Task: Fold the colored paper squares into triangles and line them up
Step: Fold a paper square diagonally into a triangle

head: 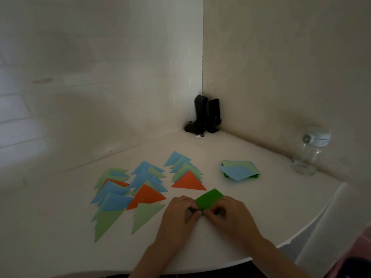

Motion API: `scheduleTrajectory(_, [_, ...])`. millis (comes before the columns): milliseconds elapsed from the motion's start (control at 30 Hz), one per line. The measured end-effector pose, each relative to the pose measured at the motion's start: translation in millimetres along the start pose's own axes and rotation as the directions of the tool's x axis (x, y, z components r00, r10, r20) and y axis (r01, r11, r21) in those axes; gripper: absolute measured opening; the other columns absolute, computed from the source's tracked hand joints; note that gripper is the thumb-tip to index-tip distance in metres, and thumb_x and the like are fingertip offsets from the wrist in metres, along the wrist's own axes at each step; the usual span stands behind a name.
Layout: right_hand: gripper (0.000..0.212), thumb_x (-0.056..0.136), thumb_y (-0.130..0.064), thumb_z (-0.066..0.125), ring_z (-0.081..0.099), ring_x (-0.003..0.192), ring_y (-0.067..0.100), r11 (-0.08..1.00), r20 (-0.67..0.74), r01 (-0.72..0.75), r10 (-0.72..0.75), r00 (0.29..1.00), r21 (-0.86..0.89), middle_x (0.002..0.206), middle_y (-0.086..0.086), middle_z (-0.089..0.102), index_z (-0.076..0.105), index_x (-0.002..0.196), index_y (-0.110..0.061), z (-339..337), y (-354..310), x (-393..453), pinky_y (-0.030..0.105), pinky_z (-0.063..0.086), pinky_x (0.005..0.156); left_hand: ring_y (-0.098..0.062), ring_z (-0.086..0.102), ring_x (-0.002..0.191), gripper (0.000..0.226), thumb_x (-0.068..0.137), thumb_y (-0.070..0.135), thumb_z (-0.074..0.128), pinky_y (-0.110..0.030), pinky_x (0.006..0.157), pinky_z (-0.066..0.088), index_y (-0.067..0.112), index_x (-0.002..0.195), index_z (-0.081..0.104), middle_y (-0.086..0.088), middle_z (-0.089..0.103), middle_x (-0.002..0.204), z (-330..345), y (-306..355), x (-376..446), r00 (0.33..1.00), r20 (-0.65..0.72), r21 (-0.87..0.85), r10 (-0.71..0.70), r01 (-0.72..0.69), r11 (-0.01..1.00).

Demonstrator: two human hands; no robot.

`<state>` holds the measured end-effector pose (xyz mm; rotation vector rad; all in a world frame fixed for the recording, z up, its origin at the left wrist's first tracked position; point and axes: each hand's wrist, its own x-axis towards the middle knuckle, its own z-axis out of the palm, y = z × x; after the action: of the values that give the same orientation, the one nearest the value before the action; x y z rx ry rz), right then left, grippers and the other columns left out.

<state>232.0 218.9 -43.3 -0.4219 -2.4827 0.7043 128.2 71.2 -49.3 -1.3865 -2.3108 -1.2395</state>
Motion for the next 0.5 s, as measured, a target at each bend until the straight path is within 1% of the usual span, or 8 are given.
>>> scheduleTrajectory(67, [0.029, 0.067, -0.065, 0.05, 0.048, 0.061, 0.002, 1.0, -0.011, -0.023, 0.023, 1.0, -0.02, 0.061, -0.018, 0.048, 0.046, 0.057, -0.038, 2.2, -2.7, 1.5, 0.012, 0.035, 0.056, -0.006, 0.051, 0.082, 0.011, 0.079, 0.035, 0.061, -0.017, 0.073, 0.04, 0.024, 0.079, 0.061, 0.013, 0.058, 0.084, 1.5, 1.8, 2.2, 1.0, -0.006, 0.0, -0.019, 0.019, 1.0])
scheduleTrajectory(167, [0.033, 0.072, -0.055, 0.067, 0.047, 0.062, 0.002, 0.998, -0.03, -0.047, 0.046, 0.998, -0.051, 0.06, -0.02, 0.045, 0.042, 0.058, -0.037, 5.2, -6.1, 1.2, 0.009, 0.029, 0.054, -0.005, 0.048, 0.081, 0.006, 0.08, 0.027, 0.065, -0.013, 0.072, 0.036, 0.024, 0.081, 0.06, 0.012, 0.056, 0.083, 4.0, 3.6, 3.8, 0.999, -0.009, 0.027, -0.031, 0.032, 0.999])
scheduleTrajectory(267, [0.036, 0.07, -0.056, 0.071, 0.048, 0.064, 0.002, 0.996, -0.021, -0.075, 0.074, 0.997, -0.05, 0.063, -0.019, 0.048, 0.042, 0.059, -0.037, 4.6, -8.2, 0.7, 0.01, 0.03, 0.054, -0.001, 0.048, 0.08, 0.012, 0.077, 0.02, 0.07, -0.011, 0.072, 0.036, 0.025, 0.081, 0.06, 0.016, 0.053, 0.083, 5.8, 3.2, 5.2, 0.998, -0.016, 0.029, -0.062, 0.062, 0.998])
scheduleTrajectory(367, [0.033, 0.067, -0.056, 0.073, 0.049, 0.067, 0.001, 0.995, -0.014, -0.1, 0.099, 0.995, -0.021, 0.07, -0.016, 0.053, 0.046, 0.064, -0.037, 2.5, -9.0, 0.7, 0.009, 0.031, 0.055, -0.001, 0.05, 0.08, 0.019, 0.072, 0.014, 0.074, -0.008, 0.072, 0.035, 0.026, 0.079, 0.061, 0.018, 0.053, 0.081, 6.5, 3.1, 6.4, 0.995, -0.028, -0.008, -0.094, 0.094, 0.996])
scheduleTrajectory(467, [0.035, 0.067, -0.054, 0.073, 0.05, 0.07, 0.0, 0.988, 0.051, -0.154, 0.154, 0.987, -0.009, 0.075, -0.016, 0.054, 0.042, 0.067, -0.038, 0.2, -12.0, 3.5, 0.01, 0.034, 0.058, -0.003, 0.053, 0.08, 0.026, 0.069, 0.007, 0.076, -0.007, 0.071, 0.036, 0.026, 0.079, 0.062, 0.015, 0.058, 0.083, 6.5, 2.1, 7.7, 0.989, -0.04, -0.072, -0.143, 0.14, 0.988])
scheduleTrajectory(500, [0.035, 0.066, -0.053, 0.075, 0.052, 0.072, 0.001, 0.982, 0.081, -0.187, 0.186, 0.979, 0.012, 0.077, -0.016, 0.056, 0.043, 0.067, -0.039, -0.6, -12.5, 5.9, 0.012, 0.038, 0.06, -0.003, 0.054, 0.08, 0.028, 0.068, 0.005, 0.076, -0.007, 0.071, 0.037, 0.027, 0.079, 0.061, 0.014, 0.059, 0.082, 6.1, 1.6, 8.1, 0.986, -0.04, -0.088, -0.161, 0.157, 0.984])
